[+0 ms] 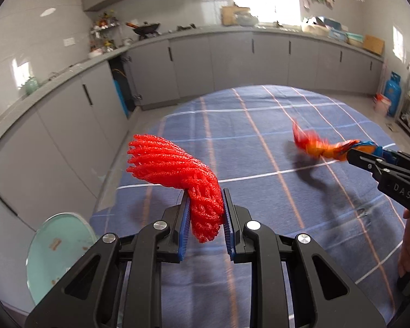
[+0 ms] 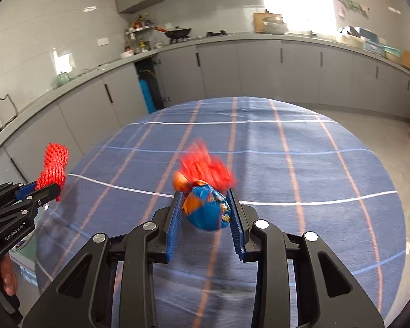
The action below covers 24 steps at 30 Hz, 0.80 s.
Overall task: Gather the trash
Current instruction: 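Carry the red net and the packet with red bag over the bin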
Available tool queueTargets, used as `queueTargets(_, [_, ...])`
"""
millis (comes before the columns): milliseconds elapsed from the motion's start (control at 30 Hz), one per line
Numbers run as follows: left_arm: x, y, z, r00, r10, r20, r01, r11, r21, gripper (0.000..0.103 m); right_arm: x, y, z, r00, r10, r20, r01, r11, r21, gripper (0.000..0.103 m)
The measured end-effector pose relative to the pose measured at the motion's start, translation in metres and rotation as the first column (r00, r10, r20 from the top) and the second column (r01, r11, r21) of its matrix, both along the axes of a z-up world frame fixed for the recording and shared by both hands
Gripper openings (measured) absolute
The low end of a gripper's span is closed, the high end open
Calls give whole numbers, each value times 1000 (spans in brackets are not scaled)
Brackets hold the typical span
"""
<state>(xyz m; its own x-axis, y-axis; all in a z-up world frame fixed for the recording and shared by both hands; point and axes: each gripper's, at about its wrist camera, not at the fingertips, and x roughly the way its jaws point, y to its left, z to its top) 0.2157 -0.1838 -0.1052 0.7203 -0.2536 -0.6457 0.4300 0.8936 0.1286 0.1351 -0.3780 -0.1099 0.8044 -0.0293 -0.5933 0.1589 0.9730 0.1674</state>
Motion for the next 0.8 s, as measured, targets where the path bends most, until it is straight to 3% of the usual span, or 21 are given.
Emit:
queueTargets(133, [-6,24,7,998,43,36,-43,999,-18,22,6,22,5,998,51,25,-51,999,-20,28])
queueTargets(400, [-11,59,12,996,81,46,-80,996,-32,22,17,53,4,994,108,-17,-109,992,-58,19])
queueTargets(800, [-23,103,27,985,147,90,-143,988,-50,22,13,104,33,959,250,134,-238,966,-102,18])
